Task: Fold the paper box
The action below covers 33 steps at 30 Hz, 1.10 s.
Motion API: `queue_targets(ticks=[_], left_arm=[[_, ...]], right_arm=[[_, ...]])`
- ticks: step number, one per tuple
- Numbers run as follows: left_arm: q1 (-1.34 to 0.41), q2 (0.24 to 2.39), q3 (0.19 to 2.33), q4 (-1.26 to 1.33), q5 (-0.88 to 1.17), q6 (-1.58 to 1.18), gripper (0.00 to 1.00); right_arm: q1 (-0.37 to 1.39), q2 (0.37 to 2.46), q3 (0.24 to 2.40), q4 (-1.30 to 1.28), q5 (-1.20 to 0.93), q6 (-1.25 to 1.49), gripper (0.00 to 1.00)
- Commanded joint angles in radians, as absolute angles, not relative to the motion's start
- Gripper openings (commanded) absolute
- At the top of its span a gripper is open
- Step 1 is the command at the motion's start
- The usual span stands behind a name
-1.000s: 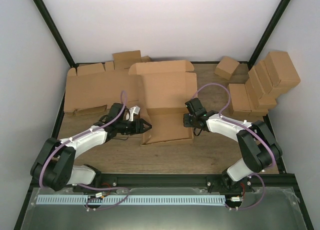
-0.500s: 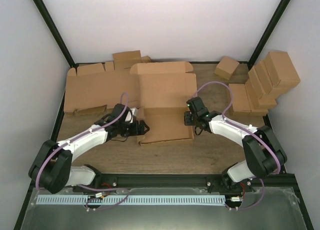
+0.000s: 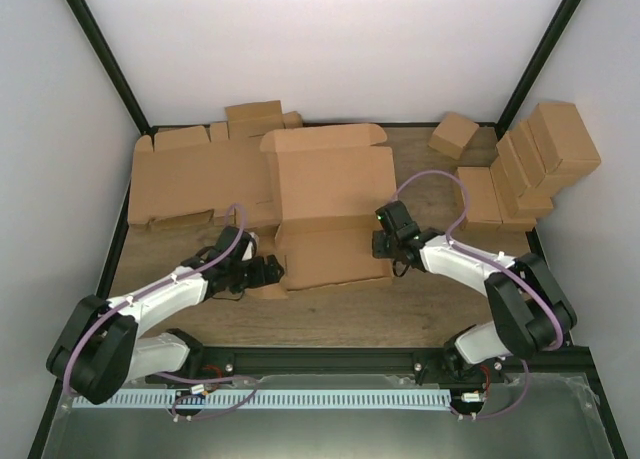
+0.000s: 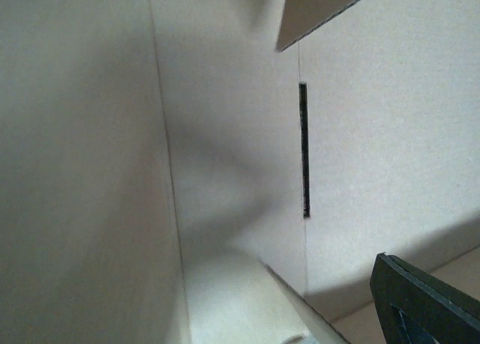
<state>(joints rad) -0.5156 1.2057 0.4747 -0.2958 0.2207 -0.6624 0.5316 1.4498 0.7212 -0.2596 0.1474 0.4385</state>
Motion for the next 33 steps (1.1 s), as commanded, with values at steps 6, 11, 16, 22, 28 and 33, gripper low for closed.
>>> queue_targets(ticks=[6, 11, 16, 22, 28, 33], left_arm=[[-0.512, 1.219, 0.457, -0.194, 0.32, -0.66, 0.95], [-0.498, 1.132, 0.478, -0.203, 0.332, -0.654, 1.0], [-0.399, 1.031, 0.425, -0.173, 0.391, -0.707, 1.0], [-0.273, 1.028, 0.344, -0.156, 0.466, -0.751, 1.0], [-0.18, 1.032, 0.328, -0.228, 0.401, -0.756, 0.91], [-0.13, 1.017, 0.318, -0.238, 0.394, -0.775, 0.88]], right_arm=[[0.509, 1.327, 0.676, -0.278, 0.245, 0.477, 0.12], [0.504, 1.295, 0.697, -0.304, 0.221, 0.448, 0.59], [0.504, 1.246, 0.739, -0.331, 0.169, 0.419, 0.68], [0.516, 1.236, 0.784, -0.319, -0.038, 0.398, 0.67], [0.566, 1.267, 0.797, -0.267, -0.142, 0.435, 0.65], [0.573, 1.291, 0.773, -0.193, -0.226, 0.457, 0.63]])
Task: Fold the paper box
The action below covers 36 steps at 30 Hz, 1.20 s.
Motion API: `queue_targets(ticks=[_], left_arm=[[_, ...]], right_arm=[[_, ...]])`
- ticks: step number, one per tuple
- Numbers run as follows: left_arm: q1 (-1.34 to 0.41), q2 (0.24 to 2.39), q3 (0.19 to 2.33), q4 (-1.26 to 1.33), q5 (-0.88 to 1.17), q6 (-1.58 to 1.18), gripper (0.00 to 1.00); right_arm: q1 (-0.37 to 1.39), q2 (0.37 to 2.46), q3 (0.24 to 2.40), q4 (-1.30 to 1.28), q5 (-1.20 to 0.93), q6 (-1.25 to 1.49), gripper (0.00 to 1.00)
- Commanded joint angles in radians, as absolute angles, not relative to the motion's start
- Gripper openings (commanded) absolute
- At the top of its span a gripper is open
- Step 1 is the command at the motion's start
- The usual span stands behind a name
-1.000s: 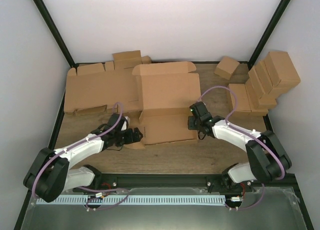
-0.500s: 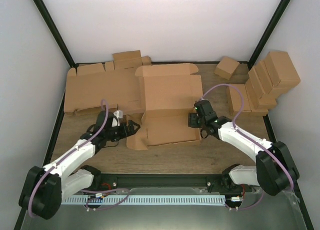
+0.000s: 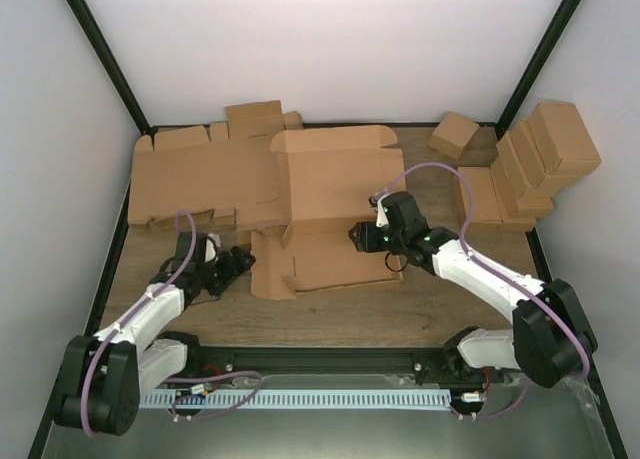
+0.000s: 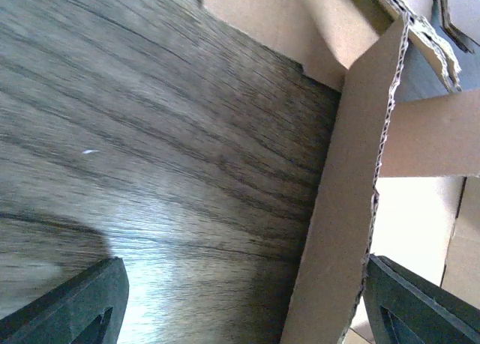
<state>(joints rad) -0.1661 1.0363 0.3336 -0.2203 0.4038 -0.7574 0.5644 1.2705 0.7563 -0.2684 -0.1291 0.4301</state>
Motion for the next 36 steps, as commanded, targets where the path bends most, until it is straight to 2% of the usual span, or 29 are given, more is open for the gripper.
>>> queue_targets(ticks=[1, 4, 7, 10, 16, 18, 29, 32, 36], left_arm=[[-0.121, 1.012, 0.318, -0.236, 0.394, -0.773, 0.88], [-0.093, 0.984, 0.321, -0.253, 0.376, -0.774, 0.87], [-0.071, 0.974, 0.311, -0.269, 0.347, -0.784, 0.81], [-0.066, 1.01, 0.295, -0.257, 0.347, -0.788, 0.62], [-0.068, 1.104, 0.24, -0.149, 0.407, -0.781, 0.14], [-0.07, 1.138, 0.224, -0.107, 0.439, -0.776, 0.04], [-0.107, 1.431, 0.283, 0.038, 0.613, -0.712, 0.06], [-0.127, 1.482, 0.292, 0.075, 0.668, -0.71, 0.1], [-0.158, 1.481, 0.295, 0.106, 0.723, -0.719, 0.19]], right_arm=[[0.574, 1.3, 0.766, -0.181, -0.24, 0.458, 0.63], [0.579, 1.332, 0.758, -0.148, -0.282, 0.462, 0.62], [0.581, 1.366, 0.749, -0.115, -0.328, 0.462, 0.6], [0.582, 1.405, 0.751, -0.091, -0.364, 0.468, 0.58], [0.581, 1.469, 0.753, -0.039, -0.415, 0.468, 0.56], [0.581, 1.488, 0.757, -0.026, -0.438, 0.464, 0.55], [0.604, 1.619, 0.793, -0.015, -0.448, 0.461, 0.55], [0.623, 1.657, 0.814, -0.026, -0.442, 0.456, 0.56], [0.637, 1.694, 0.831, -0.036, -0.44, 0.458, 0.56]])
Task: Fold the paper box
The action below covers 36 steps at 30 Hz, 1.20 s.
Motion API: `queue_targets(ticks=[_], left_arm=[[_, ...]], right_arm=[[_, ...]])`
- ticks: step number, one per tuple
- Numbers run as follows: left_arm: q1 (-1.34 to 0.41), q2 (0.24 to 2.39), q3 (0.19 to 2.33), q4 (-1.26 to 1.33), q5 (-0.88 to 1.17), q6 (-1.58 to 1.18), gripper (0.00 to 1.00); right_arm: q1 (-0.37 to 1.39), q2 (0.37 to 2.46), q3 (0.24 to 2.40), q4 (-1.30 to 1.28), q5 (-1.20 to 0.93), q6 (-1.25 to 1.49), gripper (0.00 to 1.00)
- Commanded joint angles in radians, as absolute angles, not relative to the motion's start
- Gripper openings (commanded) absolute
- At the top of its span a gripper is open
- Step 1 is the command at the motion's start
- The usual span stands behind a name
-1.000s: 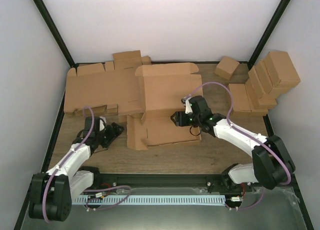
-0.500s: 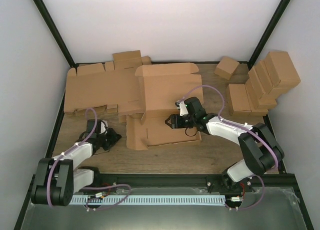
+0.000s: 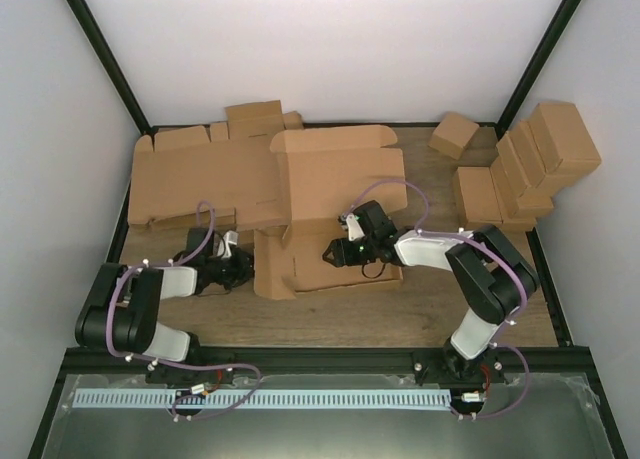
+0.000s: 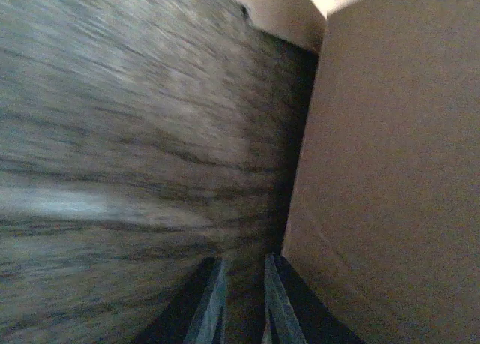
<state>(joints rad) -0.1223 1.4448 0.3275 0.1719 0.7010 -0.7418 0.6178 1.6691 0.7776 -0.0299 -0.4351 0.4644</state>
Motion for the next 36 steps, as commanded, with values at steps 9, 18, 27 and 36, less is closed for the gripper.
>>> queue_targets(ticks=[9, 18, 27, 36], left_arm=[[-0.181, 1.423, 0.291, 0.114, 0.79, -0.711, 0.47], [-0.182, 1.39, 0.289, 0.151, 0.813, -0.736, 0.62], [-0.185, 1.364, 0.29, 0.202, 0.858, -0.753, 0.75], [-0.243, 1.412, 0.331, 0.274, 0.865, -0.785, 0.77]], right_arm=[[0.638, 1.7, 0.811, -0.035, -0.429, 0.462, 0.56], [0.639, 1.697, 0.805, -0.037, -0.43, 0.459, 0.56], [0.638, 1.684, 0.803, -0.053, -0.419, 0.445, 0.56], [0.638, 1.703, 0.802, -0.085, -0.371, 0.453, 0.56]])
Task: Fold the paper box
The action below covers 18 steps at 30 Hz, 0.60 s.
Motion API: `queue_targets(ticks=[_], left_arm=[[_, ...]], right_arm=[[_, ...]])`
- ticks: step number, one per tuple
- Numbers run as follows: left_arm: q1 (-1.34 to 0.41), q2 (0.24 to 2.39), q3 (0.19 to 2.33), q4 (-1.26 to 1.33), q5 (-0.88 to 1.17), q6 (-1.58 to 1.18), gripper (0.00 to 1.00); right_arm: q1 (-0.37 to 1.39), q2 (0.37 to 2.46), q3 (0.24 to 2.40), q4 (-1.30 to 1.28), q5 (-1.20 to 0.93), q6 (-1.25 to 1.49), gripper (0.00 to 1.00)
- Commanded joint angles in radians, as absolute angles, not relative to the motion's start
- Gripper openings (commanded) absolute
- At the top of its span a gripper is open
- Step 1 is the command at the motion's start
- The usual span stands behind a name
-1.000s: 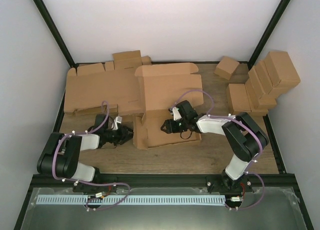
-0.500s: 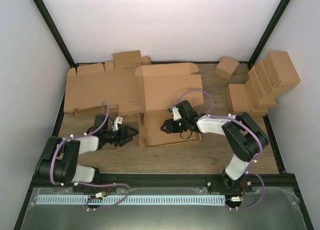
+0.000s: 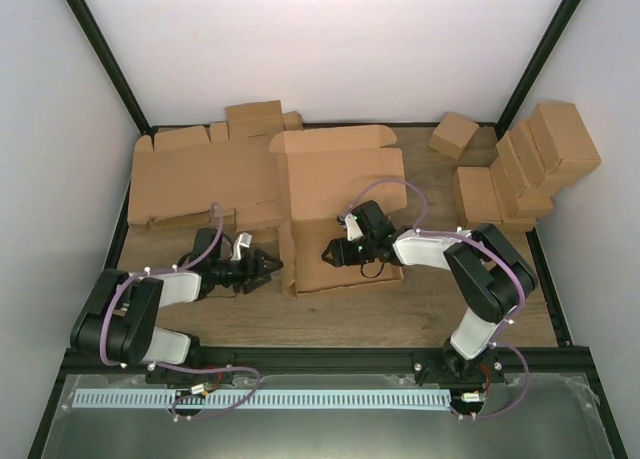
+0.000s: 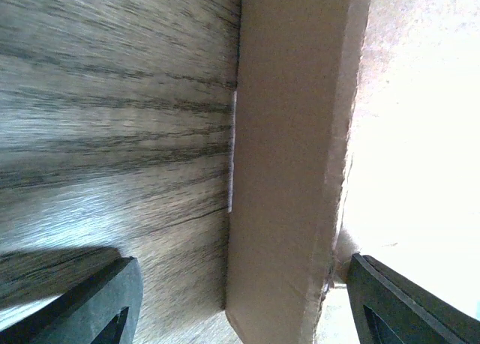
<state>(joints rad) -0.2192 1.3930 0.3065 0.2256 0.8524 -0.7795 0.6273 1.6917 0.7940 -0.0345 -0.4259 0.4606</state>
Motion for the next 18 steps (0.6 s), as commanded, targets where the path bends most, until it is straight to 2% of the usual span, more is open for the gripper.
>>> queue_targets(ticks=[1, 18], left_arm=[[-0.248, 1.413, 0.336, 0.274, 0.863, -0.787, 0.77], [-0.346, 1.446, 0.411, 0.284, 0.821, -0.798, 0.79]], right_arm=[[0.638, 1.706, 0.801, -0.092, -0.357, 0.458, 0.56], [0.638, 1.664, 0.715, -0.089, -0.344, 0.505, 0.52]])
